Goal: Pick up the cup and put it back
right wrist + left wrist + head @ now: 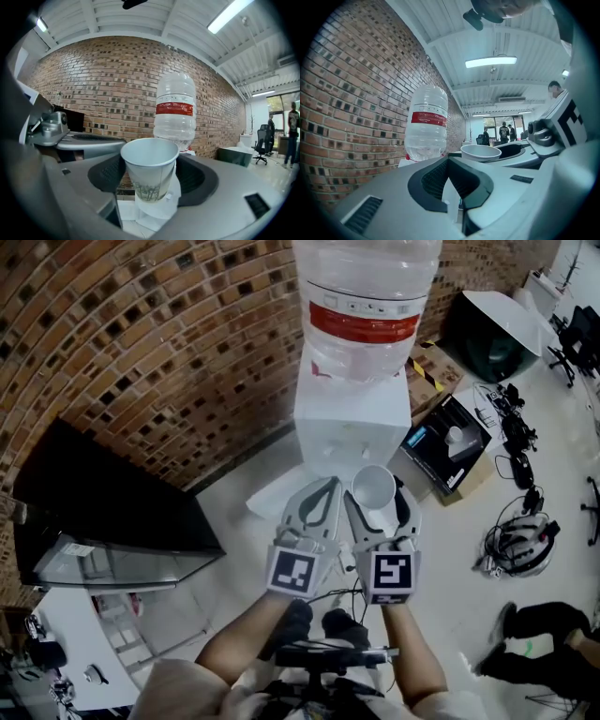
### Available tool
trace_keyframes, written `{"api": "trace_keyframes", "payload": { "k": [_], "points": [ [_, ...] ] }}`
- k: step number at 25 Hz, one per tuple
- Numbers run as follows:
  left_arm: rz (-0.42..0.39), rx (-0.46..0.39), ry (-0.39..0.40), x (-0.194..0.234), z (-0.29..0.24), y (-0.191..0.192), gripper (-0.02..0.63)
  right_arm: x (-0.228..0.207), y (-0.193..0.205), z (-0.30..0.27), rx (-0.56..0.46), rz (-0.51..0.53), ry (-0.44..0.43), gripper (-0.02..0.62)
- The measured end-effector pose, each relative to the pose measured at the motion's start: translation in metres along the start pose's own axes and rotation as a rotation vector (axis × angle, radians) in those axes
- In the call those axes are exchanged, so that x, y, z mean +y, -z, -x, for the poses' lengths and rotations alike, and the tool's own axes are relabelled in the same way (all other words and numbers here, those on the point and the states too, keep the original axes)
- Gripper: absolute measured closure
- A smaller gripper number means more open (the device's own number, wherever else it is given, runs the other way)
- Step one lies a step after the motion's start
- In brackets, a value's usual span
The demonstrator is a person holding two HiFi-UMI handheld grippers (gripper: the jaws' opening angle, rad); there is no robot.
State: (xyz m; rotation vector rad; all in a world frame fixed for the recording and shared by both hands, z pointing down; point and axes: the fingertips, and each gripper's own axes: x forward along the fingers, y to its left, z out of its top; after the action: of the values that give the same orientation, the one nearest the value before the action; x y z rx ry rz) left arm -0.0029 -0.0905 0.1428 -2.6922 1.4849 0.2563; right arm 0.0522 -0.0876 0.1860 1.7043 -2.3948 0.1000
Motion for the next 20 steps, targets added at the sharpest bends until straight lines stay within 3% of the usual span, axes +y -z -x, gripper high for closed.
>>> {"api": "trace_keyframes", "payload": {
  "k": [20],
  "points": [
    [0.035, -0.008, -0.011, 0.0042, 0.0067, -0.0027, 0.604, 0.0094, 0.0021, 0.001, 0.002, 0.028, -0.011, 0.255]
  ]
}}
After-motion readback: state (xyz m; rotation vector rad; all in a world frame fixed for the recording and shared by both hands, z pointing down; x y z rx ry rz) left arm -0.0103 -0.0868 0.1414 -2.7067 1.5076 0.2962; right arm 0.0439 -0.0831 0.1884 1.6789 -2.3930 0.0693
